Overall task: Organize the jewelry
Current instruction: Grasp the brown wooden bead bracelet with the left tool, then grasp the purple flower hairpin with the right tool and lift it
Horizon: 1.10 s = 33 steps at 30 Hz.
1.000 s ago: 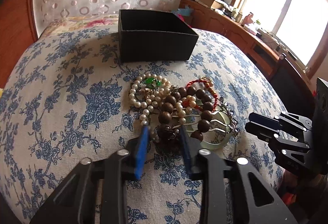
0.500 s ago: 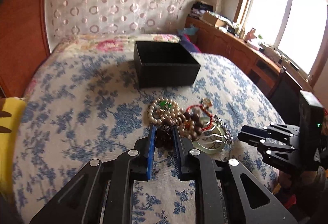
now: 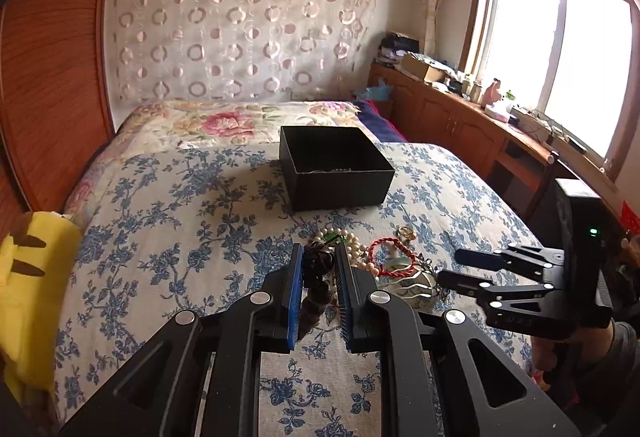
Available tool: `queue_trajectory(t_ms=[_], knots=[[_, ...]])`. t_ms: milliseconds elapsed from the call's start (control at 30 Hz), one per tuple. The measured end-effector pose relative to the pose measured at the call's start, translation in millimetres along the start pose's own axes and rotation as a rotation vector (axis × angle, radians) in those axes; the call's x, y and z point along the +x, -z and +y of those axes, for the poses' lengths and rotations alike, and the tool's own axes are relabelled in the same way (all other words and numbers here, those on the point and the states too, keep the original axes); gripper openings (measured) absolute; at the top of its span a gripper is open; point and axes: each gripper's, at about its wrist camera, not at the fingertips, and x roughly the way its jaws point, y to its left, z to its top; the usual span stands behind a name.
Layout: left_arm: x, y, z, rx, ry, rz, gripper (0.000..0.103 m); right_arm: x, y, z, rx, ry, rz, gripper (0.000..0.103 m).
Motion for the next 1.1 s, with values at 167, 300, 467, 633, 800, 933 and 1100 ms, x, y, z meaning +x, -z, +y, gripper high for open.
queue_trajectory(t_ms=[167,300,467,633,800,933,1100], knots=[[4.2,5.9,2.0,-0.006,0.008,0.012,0.014,17.0,-4.7,-8.2,0.069,-0.004,0.040,0.048],[5.8,10.5,0.3,-0.003,0.014,0.014,0.014,25.2,-5.5,-12.3,0.111,-0.040,0.072,0.043],[7.6,14.1,-1.0,-0.001,0.023,0.019,0.014,28.7,-5.9,-15.9,0.157,-0.060,0.094,0.043],[7.6,15.9,-2.3,0.001,0.024,0.019,0.014,27.7,-5.5,-19.5,0.188,-0.086,0.104,0.030],[6.5,15.8,-2.2,-0.006,0.021,0.017,0.014,24.8,-4.9,-22.0,0.185,-0.087,0.100,0.030],[6.0,15.9,-1.0,-0.006,0.020,0.017,0.014,16.4,-9.1,-23.9,0.149,-0.044,0.074,0.029],[6.1,16.2,-0.9,-0.007,0.020,0.017,0.015,3.0,-14.5,-26.8,0.080,0.039,0.046,0.029]])
